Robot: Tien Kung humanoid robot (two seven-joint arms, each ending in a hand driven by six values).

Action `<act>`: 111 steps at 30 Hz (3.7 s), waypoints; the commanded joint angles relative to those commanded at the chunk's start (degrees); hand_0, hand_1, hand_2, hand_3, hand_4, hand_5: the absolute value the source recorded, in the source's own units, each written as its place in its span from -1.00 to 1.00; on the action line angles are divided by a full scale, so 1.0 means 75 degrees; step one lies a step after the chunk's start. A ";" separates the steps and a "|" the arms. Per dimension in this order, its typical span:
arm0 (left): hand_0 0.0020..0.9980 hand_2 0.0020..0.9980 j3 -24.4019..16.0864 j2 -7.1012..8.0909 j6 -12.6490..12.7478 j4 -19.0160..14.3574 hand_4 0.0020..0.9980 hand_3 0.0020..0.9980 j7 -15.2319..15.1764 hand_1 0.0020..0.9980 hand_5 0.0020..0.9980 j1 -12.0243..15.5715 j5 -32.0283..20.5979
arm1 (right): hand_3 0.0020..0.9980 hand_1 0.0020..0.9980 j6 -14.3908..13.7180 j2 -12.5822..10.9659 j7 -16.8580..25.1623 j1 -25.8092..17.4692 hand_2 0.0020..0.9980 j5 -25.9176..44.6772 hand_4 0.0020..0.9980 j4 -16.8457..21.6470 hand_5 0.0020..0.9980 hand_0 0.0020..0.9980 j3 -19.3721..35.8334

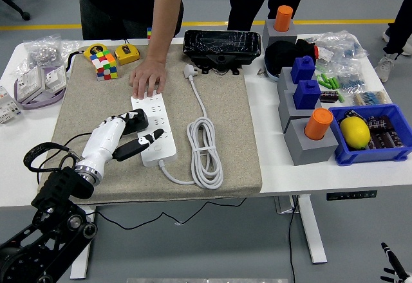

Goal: Pick up the plug,place it near the board,insert it into the board,press the button

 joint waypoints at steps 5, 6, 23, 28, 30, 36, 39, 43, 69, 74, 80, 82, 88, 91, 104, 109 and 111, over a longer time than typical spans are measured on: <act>0.92 0.67 0.0133 0.0012 -0.0044 0.0028 1.00 0.68 0.0033 0.77 1.00 -0.0126 0.0042 | 0.67 0.72 0.0003 0.0003 0.0004 -0.0002 0.56 -0.0011 1.00 0.0000 1.00 1.00 0.0003; 0.92 0.67 0.0143 0.0018 -0.0039 0.0025 1.00 0.68 0.0026 0.77 1.00 -0.0142 0.0047 | 0.67 0.72 0.0004 0.0003 0.0003 -0.0002 0.56 -0.0015 1.00 0.0000 1.00 1.00 0.0006; 0.75 0.58 0.0018 0.0063 0.0223 -0.0627 1.00 0.66 0.0031 0.67 0.97 -0.0103 0.0324 | 0.67 0.72 -0.0004 0.0004 -0.0003 -0.0018 0.56 -0.0006 1.00 0.0000 1.00 1.00 0.0022; 0.38 0.39 0.0013 0.0059 0.0334 -0.1199 0.87 0.64 -0.0125 0.45 0.04 0.0043 0.0127 | 0.67 0.72 0.0000 0.0048 0.0005 -0.0094 0.56 -0.0005 1.00 0.0000 1.00 1.00 0.0040; 0.38 0.39 -0.0005 0.0060 0.0271 -0.1409 0.87 0.64 -0.0149 0.45 0.04 0.0088 0.0132 | 0.67 0.72 0.0002 0.0055 0.0012 -0.0091 0.56 -0.0004 1.00 0.0000 1.00 1.00 0.0031; -0.34 -0.18 -0.0111 0.0108 -0.0296 -0.2060 0.45 0.53 0.0027 -0.28 -0.67 0.0160 0.0292 | 0.67 0.72 0.0002 0.0057 0.0008 -0.0101 0.56 -0.0041 1.00 0.0000 1.00 1.00 0.0063; -0.56 -0.59 -0.0151 0.0152 -0.0642 -0.2308 0.12 0.46 0.0146 -0.74 -0.94 0.0124 0.0491 | 0.67 0.72 0.0002 0.0050 0.0008 -0.0095 0.56 -0.0045 1.00 0.0000 1.00 1.00 0.0065; -0.56 -0.59 -0.0174 0.0198 -0.1106 -0.2498 0.12 0.46 0.0252 -0.74 -0.94 0.0075 0.0564 | 0.67 0.72 -0.0003 0.0051 0.0025 -0.0080 0.56 -0.0008 1.00 0.0000 1.00 1.00 0.0049; -0.67 -0.72 0.0296 0.0290 -0.3492 -0.1788 0.27 0.77 0.1358 -0.92 -1.00 -0.0350 0.0957 | 0.67 0.73 -0.0021 0.0056 0.0015 -0.0066 0.56 -0.0029 1.00 0.0000 1.00 1.00 0.0111; -0.67 -0.72 0.0223 0.0279 -0.3701 -0.1535 0.27 0.77 0.1444 -0.92 -1.00 -0.0292 0.0978 | 0.67 0.73 -0.0018 0.0074 0.0030 -0.0066 0.56 -0.0024 1.00 0.0000 1.00 1.00 0.0105; -0.67 -0.71 0.0198 0.0272 -0.3773 -0.1487 0.21 0.73 0.1492 -0.91 -1.00 -0.0269 0.0984 | 0.67 0.73 -0.0016 0.0068 0.0025 -0.0071 0.56 -0.0036 1.00 0.0000 1.00 1.00 0.0116; -0.67 -0.71 0.0194 0.0265 -0.3806 -0.1461 0.22 0.52 0.1506 -0.92 -1.00 -0.0282 0.0977 | 0.67 0.73 -0.0016 0.0063 0.0027 -0.0064 0.56 -0.0037 1.00 0.0000 1.00 1.00 0.0116; -0.67 -0.71 0.0211 0.0285 -0.3821 -0.1419 0.21 0.45 0.1497 -0.92 -1.00 -0.0287 0.0971 | 0.67 0.73 -0.0015 0.0058 0.0031 -0.0039 0.56 -0.0021 1.00 0.0000 1.00 1.00 0.0107; -0.67 -0.71 0.0191 0.0273 -0.3788 -0.1405 0.21 0.45 0.1470 -0.92 -1.00 -0.0306 0.0980 | 0.67 0.73 -0.0010 0.0055 0.0024 -0.0037 0.56 -0.0041 1.00 0.0000 1.00 1.00 0.0131; -0.67 -0.72 0.0175 0.0271 -0.3672 -0.1342 0.25 0.50 0.1386 -0.92 -1.00 -0.0301 0.1029 | 0.67 0.73 -0.0007 0.0023 0.0016 -0.0034 0.56 -0.0059 1.00 0.0000 1.00 1.00 0.0117; -0.67 -0.72 0.0192 0.0255 -0.3580 -0.1240 0.30 0.52 0.1335 -0.92 -1.00 -0.0287 0.1034 | 0.67 0.73 -0.0014 0.0007 0.0019 -0.0009 0.56 -0.0042 1.00 0.0000 1.00 1.00 0.0106; -0.67 -0.72 0.0166 0.0243 -0.3529 -0.1208 0.29 0.56 0.1309 -0.92 -1.00 -0.0282 0.1044 | 0.67 0.73 -0.0016 0.0005 0.0020 -0.0001 0.56 -0.0036 1.00 0.0000 1.00 1.00 0.0103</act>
